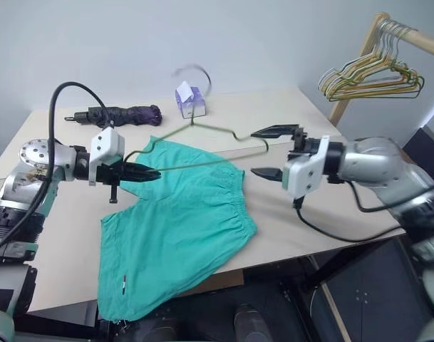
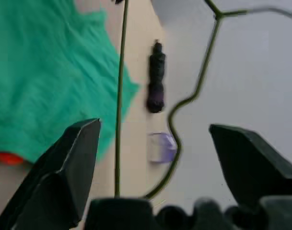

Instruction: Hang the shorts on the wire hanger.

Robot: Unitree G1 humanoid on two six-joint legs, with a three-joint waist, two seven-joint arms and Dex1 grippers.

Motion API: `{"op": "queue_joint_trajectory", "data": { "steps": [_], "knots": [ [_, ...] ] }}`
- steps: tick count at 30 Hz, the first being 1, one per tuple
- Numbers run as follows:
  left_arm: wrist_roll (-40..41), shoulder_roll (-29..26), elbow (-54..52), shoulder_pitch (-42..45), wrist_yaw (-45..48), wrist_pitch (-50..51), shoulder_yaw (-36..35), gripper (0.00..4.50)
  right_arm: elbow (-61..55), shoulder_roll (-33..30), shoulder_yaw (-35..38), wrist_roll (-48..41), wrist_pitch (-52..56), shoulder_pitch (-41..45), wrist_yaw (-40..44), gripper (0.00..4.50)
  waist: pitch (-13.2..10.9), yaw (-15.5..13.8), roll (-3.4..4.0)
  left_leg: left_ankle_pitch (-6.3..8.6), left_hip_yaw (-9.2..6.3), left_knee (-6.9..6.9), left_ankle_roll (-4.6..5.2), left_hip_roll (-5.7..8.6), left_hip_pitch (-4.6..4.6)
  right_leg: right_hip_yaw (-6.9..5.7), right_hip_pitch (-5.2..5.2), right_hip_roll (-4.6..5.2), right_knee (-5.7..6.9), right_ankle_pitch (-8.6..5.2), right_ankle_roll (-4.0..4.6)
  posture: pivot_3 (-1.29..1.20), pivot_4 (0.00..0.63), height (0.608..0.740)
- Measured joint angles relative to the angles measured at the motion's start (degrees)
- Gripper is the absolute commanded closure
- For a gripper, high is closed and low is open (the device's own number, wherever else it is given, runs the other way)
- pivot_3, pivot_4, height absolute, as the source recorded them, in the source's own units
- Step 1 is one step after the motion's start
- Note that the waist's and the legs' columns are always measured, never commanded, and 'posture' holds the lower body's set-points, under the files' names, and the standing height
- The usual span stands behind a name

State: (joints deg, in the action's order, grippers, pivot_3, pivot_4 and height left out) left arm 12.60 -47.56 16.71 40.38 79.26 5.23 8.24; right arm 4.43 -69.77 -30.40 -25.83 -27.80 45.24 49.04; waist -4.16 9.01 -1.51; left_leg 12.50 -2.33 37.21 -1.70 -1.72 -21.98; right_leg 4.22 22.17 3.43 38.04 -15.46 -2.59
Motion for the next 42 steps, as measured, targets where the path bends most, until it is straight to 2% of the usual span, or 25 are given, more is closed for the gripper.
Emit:
{"op": "queue_joint_trajectory", "data": {
  "steps": [2,5,10,15,18,29,30,34,37,42],
  "knots": [
    [-1.4,-0.5,0.0,-0.1,1.0,-3.2,0.2,4.5,-3.0,-2.5,2.7,-5.5,12.4,2.0,6.8,0.07,0.1,-0.1,0.07,0.01,0.02,0.04,0.01,-0.05,0.1,-0.05,-0.07,-0.04,-0.01,0.0,0.01,-0.08,0.0,0.74],
    [-1.5,-0.5,-0.3,-0.1,3.1,-5.8,0.4,4.5,-3.9,-0.9,5.3,-5.7,27.0,5.9,13.1,0.07,0.2,-0.2,0.09,0.02,0.1,0.03,0.02,-0.08,0.12,-0.04,-0.06,-0.08,-0.05,0.0,0.01,-0.08,0.0,0.74],
    [-1.5,0.7,-2.6,0.0,3.4,-4.8,0.6,4.5,-4.6,6.6,2.5,1.2,45.2,9.1,17.9,0.07,0.2,-0.4,0.1,0.02,0.11,0.09,0.03,-0.06,-0.29,-0.04,0.35,-0.08,0.03,0.0,0.0,-0.08,0.0,0.74],
    [-1.4,0.9,-3.6,0.0,3.5,-3.5,0.7,4.5,-6.1,10.6,1.7,6.7,55.9,11.4,20.7,0.07,0.2,-0.6,0.11,0.02,0.07,0.2,0.03,-0.03,-0.44,-0.08,0.47,-0.07,0.05,0.0,-0.01,-0.08,0.0,0.74],
    [-1.4,0.9,-4.1,0.0,3.4,-3.0,0.7,4.5,-6.2,13.9,1.7,9.4,59.9,11.8,21.6,0.55,0.2,-0.6,0.11,0.02,0.06,0.21,0.03,-0.03,-0.43,-0.1,0.45,-0.07,0.06,0.0,-0.01,-0.08,0.0,0.74],
    [-1.4,1.6,-4.3,0.0,2.9,-1.2,0.6,4.5,-7.4,18.6,1.8,14.6,63.4,10.4,23.5,4.31,0.2,-0.5,0.11,0.03,0.01,0.23,0.03,-0.02,-0.45,-0.14,0.45,-0.07,0.07,0.0,-0.02,-0.09,0.0,0.74],
    [-1.4,1.6,-4.3,0.0,2.7,-1.2,0.6,4.5,-7.4,18.8,1.8,14.9,63.5,10.1,23.8,4.47,0.2,-0.5,0.11,0.03,0.01,0.23,0.03,-0.01,-0.44,-0.14,0.45,-0.07,0.08,0.0,-0.02,-0.09,0.0,0.74],
    [-1.4,1.7,-4.2,0.1,2.9,-1.5,0.4,4.5,-8.1,18.9,2.8,15.0,64.1,9.5,24.3,4.47,0.2,-0.4,0.11,0.03,-0.02,0.23,0.03,-0.02,-0.45,-0.16,0.44,-0.07,0.07,0.0,-0.02,-0.1,0.0,0.74],
    [-0.9,2.1,-3.6,0.1,3.7,-2.0,0.1,3.76,-9.2,18.7,4.7,14.2,64.8,8.0,24.7,4.5,0.2,-0.4,0.11,0.03,-0.04,0.23,0.04,-0.02,-0.44,-0.17,0.42,-0.07,0.06,0.0,-0.02,-0.1,0.0,0.74],
    [-0.5,3.8,5.2,2.3,3.4,-9.2,-1.6,2.29,-14.1,15.0,11.9,9.8,68.8,0.6,25.2,4.5,0.2,-0.8,0.11,0.04,-0.11,0.34,0.05,0.01,-0.44,-0.26,0.32,-0.06,0.04,0.0,-0.02,-0.11,0.0,0.74]
  ]
}}
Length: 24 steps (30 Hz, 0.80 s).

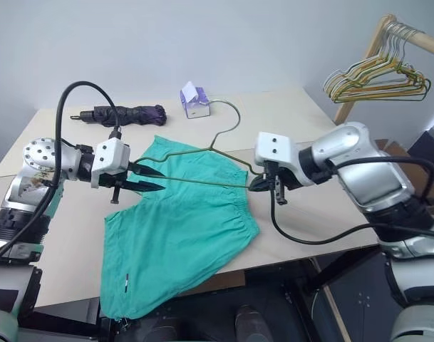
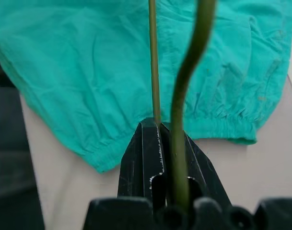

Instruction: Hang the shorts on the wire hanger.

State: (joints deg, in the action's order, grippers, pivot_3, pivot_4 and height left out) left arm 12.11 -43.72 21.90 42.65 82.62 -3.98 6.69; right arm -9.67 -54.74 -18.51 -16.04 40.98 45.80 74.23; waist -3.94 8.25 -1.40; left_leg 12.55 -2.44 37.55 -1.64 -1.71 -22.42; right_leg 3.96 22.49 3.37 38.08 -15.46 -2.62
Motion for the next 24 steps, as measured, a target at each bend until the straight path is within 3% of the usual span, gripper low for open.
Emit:
{"op": "queue_joint_trajectory", "data": {
  "steps": [4,8,13,17,24],
  "knots": [
    [-0.3,0.8,6.2,1.4,-3.4,-1.0,-2.7,1.1,-3.6,-3.0,7.6,-4.0,6.0,-8.6,-1.9,4.5,0.0,0.1,0.0,0.05,-0.03,0.06,0.08,-0.01,-0.02,-0.02,-0.03,-0.01,-0.01,-0.02,-0.03,-0.11,0.0,0.74],
    [3.6,0.9,4.6,0.0,-5.3,4.5,-6.9,0.02,-5.5,-3.9,14.6,-8.6,14.3,-18.4,-5.0,4.5,0.0,0.1,-0.01,0.09,-0.02,0.17,0.14,-0.01,-0.02,-0.01,-0.1,-0.01,0.01,-0.02,-0.04,-0.11,0.0,0.74],
    [11.8,1.5,-9.4,-8.1,-7.2,15.6,-10.1,0.02,-5.1,-2.9,24.5,-14.6,23.6,-31.1,-9.3,4.5,0.0,-0.1,-0.01,0.11,-0.06,0.18,0.17,-0.03,0.03,-0.01,-0.2,-0.02,-0.01,-0.04,-0.07,-0.1,0.0,0.74],
    [17.4,1.3,-19.0,-12.5,-7.2,21.5,-11.3,0.02,-2.6,-1.9,27.5,-17.4,28.2,-39.6,-11.0,4.5,0.0,-0.9,0.0,0.12,0.0,0.2,0.17,-0.02,0.13,0.02,-0.28,-0.02,-0.01,-0.04,-0.07,-0.09,0.003,0.74],
    [19.6,1.2,-24.2,-13.4,-7.3,24.0,-11.7,0.02,2.6,0.6,25.6,-18.2,28.1,-39.6,-13.4,4.5,0.0,-1.1,0.03,0.14,0.07,0.2,0.2,-0.03,0.15,0.06,-0.3,-0.07,-0.06,-0.17,-0.29,-0.08,0.006,0.74]
  ]
}}
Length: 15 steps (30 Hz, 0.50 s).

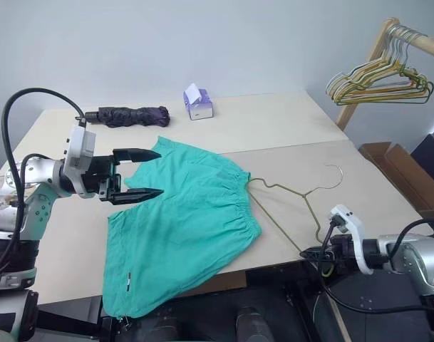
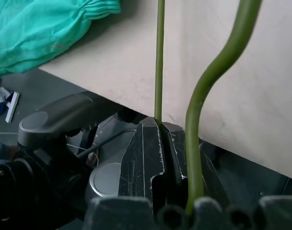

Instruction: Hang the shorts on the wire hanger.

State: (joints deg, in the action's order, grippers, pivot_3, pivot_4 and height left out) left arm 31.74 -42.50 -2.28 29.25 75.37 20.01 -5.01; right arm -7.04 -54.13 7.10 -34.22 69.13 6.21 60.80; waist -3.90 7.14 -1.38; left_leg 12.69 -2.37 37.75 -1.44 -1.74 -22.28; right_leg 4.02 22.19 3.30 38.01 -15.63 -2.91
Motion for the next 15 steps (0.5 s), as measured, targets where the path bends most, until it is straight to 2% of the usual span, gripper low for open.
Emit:
{"op": "queue_joint_trajectory", "data": {
  "steps": [15],
  "knots": [
    [0.0,-0.5,-0.5,-0.6,0.4,0.0,0.0,0.02,4.9,0.4,0.3,-0.7,-0.3,2.1,-2.6,4.5,0.0,-0.6,0.0,0.01,0.03,0.0,0.01,0.0,-0.01,0.02,0.0,0.01,-0.03,0.02,0.03,-0.07,0.005,0.74]
  ]
}}
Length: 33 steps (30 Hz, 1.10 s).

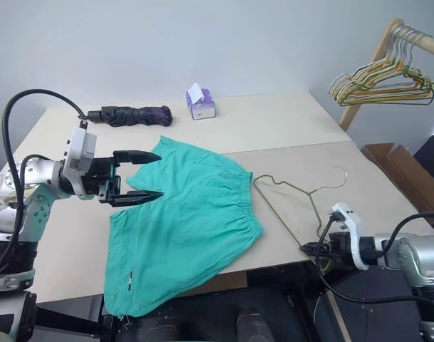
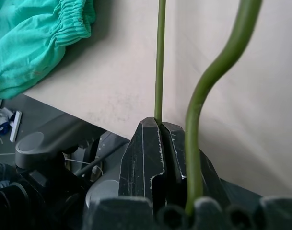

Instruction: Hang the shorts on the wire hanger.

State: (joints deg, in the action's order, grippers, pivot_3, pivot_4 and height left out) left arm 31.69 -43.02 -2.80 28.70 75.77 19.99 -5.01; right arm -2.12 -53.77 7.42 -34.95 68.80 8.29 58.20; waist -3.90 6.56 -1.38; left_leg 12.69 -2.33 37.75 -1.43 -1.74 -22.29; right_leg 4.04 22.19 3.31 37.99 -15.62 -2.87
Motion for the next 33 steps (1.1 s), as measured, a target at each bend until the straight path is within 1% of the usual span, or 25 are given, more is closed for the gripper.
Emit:
{"op": "queue_joint_trajectory", "data": {
  "steps": [5,11,15,20,24,28,31,33],
  "knots": [
    [0.0,0.0,0.0,0.0,0.2,-0.2,0.0,0.02,0.5,0.0,-0.1,0.0,-0.2,0.1,0.2,4.5,0.0,-0.2,0.0,0.0,0.01,0.0,0.0,0.0,0.0,0.01,0.0,0.0,0.0,-0.01,-0.02,-0.06,0.005,0.74],
    [-0.1,-0.1,0.7,0.1,0.7,-0.8,0.0,0.02,0.8,0.0,-4.8,0.0,-0.6,3.5,1.9,4.5,0.0,-0.3,0.0,0.0,0.03,0.0,0.0,0.0,0.01,0.02,0.0,0.0,-0.01,-0.02,-0.04,-0.05,0.008,0.74],
    [-0.1,-0.2,1.0,0.1,1.0,-0.9,0.1,0.02,3.3,0.0,-6.8,0.6,-2.2,6.4,2.9,4.5,0.0,-0.7,0.0,0.0,0.05,0.0,0.0,0.01,0.0,0.03,0.01,0.01,-0.02,-0.01,-0.03,-0.05,0.012,0.74],
    [-0.1,-0.9,1.0,0.1,1.2,-1.0,0.0,0.02,4.7,-0.7,-9.2,1.2,-4.0,7.9,5.4,4.5,0.0,-1.1,0.0,0.0,0.05,0.0,0.0,0.01,0.0,0.03,0.01,0.01,-0.03,-0.02,-0.04,-0.03,0.017,0.74],
    [-0.2,-1.1,1.0,-0.2,1.2,-1.1,0.0,0.02,9.8,-0.8,-16.3,4.0,-4.2,15.7,8.2,4.5,0.0,-0.9,0.0,0.0,0.12,-0.02,0.0,-0.03,0.07,0.08,0.01,-0.01,-0.01,-0.02,-0.03,-0.02,0.015,0.74],
    [-0.4,-1.4,1.0,-0.2,1.1,-1.3,-0.1,0.02,19.1,3.1,-21.1,7.4,-4.6,24.3,9.8,4.5,0.0,-1.1,0.0,0.0,0.11,-0.01,0.0,-0.02,0.03,0.08,0.04,-0.01,-0.02,0.1,0.16,-0.01,0.014,0.74],
    [-0.6,-1.5,0.8,-0.4,0.9,-1.3,-0.2,0.02,25.4,5.2,-24.0,10.1,-6.1,28.9,11.5,4.5,0.0,-1.2,0.0,0.0,0.09,-0.01,0.0,0.0,0.0,0.06,0.04,0.0,-0.03,0.1,0.15,0.01,0.014,0.74],
    [-0.6,-1.6,0.5,-0.5,0.7,-1.3,-0.2,0.02,28.1,5.8,-25.1,11.8,-7.9,30.4,12.6,4.5,0.0,-1.6,0.0,0.0,0.09,-0.01,0.0,0.0,-0.01,0.04,0.04,0.01,-0.04,0.1,0.15,0.01,0.013,0.74]
  ]
}}
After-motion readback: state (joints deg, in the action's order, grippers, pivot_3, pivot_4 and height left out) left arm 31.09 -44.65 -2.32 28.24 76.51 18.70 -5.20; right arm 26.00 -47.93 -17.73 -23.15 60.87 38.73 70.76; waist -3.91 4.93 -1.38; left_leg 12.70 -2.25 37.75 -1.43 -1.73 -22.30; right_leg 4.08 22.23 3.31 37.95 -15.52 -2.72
